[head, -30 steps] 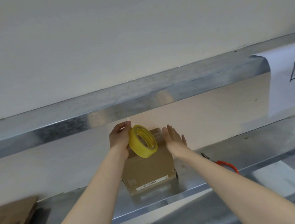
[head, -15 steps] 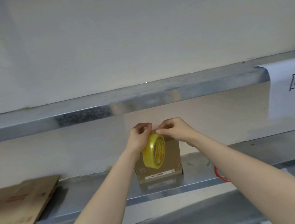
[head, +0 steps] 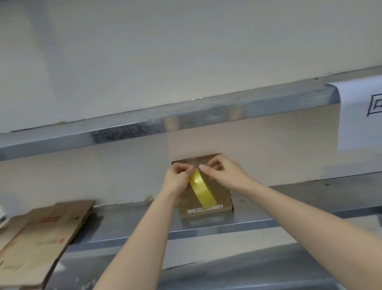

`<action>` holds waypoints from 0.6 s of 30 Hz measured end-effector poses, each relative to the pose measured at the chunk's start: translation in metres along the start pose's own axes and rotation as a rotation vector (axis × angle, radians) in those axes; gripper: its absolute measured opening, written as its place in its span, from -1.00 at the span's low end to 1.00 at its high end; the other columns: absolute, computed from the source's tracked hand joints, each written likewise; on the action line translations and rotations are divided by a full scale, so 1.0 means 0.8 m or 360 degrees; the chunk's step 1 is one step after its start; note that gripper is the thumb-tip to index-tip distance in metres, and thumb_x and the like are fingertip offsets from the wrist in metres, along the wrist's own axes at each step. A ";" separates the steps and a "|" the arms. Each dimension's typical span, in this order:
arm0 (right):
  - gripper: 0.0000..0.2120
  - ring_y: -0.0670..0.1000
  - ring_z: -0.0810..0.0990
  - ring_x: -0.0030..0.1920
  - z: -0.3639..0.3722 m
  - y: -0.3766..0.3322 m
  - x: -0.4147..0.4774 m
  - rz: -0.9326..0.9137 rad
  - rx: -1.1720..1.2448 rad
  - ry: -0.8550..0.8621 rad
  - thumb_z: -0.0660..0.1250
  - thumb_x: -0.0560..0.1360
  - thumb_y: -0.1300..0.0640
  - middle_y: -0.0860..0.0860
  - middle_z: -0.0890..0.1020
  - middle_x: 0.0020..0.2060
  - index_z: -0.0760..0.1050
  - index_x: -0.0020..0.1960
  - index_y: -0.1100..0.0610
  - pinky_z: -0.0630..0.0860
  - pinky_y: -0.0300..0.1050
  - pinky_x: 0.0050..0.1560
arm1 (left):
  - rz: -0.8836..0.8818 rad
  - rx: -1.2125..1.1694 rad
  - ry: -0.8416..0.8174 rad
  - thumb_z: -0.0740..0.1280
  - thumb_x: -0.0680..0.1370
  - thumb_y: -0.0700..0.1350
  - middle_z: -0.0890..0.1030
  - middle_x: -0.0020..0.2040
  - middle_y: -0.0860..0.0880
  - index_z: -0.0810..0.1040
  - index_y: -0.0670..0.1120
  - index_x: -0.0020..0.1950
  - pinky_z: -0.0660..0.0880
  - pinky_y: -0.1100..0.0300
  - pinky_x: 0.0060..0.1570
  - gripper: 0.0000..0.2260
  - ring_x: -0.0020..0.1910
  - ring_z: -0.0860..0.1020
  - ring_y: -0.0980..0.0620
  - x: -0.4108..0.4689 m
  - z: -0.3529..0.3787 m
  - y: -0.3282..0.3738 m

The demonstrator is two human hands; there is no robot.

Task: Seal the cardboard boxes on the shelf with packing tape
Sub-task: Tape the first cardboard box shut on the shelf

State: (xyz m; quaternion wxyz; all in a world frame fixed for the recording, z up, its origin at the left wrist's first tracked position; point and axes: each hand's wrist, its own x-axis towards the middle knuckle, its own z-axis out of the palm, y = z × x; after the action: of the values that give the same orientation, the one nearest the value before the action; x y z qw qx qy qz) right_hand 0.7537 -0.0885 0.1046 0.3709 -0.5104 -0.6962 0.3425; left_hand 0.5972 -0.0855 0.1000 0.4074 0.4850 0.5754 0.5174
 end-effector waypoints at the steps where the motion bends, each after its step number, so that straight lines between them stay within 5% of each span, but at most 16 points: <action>1: -0.58 -0.08 0.59 -0.08 0.002 0.001 -0.007 -0.0004 -0.0054 -0.0151 0.34 0.46 -0.26 -0.06 0.62 -0.12 0.54 0.05 0.09 0.50 -0.16 -0.06 | -0.0015 -0.0093 0.0024 0.29 0.60 -0.20 0.52 -0.23 -0.04 0.44 -0.07 -0.16 0.35 0.26 -0.39 -0.85 -0.34 0.44 0.07 -0.002 -0.002 0.000; 5: -0.63 -0.06 0.44 -0.34 0.014 0.002 -0.023 0.0031 -0.0298 -0.0574 0.41 0.42 -0.21 -0.06 0.51 -0.37 0.53 -0.24 0.11 0.33 -0.15 -0.26 | 0.0001 -0.0171 0.0013 0.25 0.62 -0.21 0.51 -0.22 -0.06 0.41 -0.07 -0.15 0.40 0.21 -0.35 -0.85 -0.35 0.43 0.04 -0.011 -0.012 0.006; 10: -0.46 -0.02 0.34 -0.38 0.023 -0.015 -0.030 0.0009 -0.0455 -0.0511 0.42 0.37 -0.30 0.01 0.41 -0.43 0.45 -0.35 0.19 0.22 -0.12 -0.30 | 0.0304 0.0832 0.0067 0.41 0.51 -0.12 0.59 -0.25 -0.03 0.48 0.02 -0.22 0.53 0.11 -0.21 -0.84 -0.27 0.61 -0.08 0.000 -0.046 -0.005; 13: -0.41 -0.01 0.25 -0.44 0.032 -0.029 -0.029 0.0005 -0.0521 -0.0404 0.41 0.38 -0.29 -0.02 0.29 -0.49 0.19 -0.46 0.08 0.14 -0.09 -0.35 | 0.0321 0.0581 0.0053 0.44 0.49 -0.17 0.57 -0.28 0.01 0.50 -0.01 -0.24 0.48 0.27 -0.19 -0.83 -0.26 0.54 0.04 0.009 -0.046 -0.008; 18: -0.43 -0.05 0.26 -0.48 0.042 -0.037 -0.015 0.0051 -0.0543 -0.0384 0.38 0.42 -0.28 -0.05 0.29 -0.51 0.19 -0.45 0.07 0.14 -0.16 -0.42 | 0.0192 0.0155 -0.0005 0.37 0.54 -0.22 0.59 -0.26 0.01 0.52 -0.08 -0.18 0.44 0.45 -0.31 -0.88 -0.25 0.54 0.12 0.036 -0.047 -0.012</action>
State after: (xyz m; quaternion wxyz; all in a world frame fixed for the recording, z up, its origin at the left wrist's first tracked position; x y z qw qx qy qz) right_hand 0.7139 -0.1102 0.1114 0.1877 -0.5320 -0.7753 0.2841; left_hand 0.5533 -0.0647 0.0961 0.3524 0.5387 0.5690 0.5117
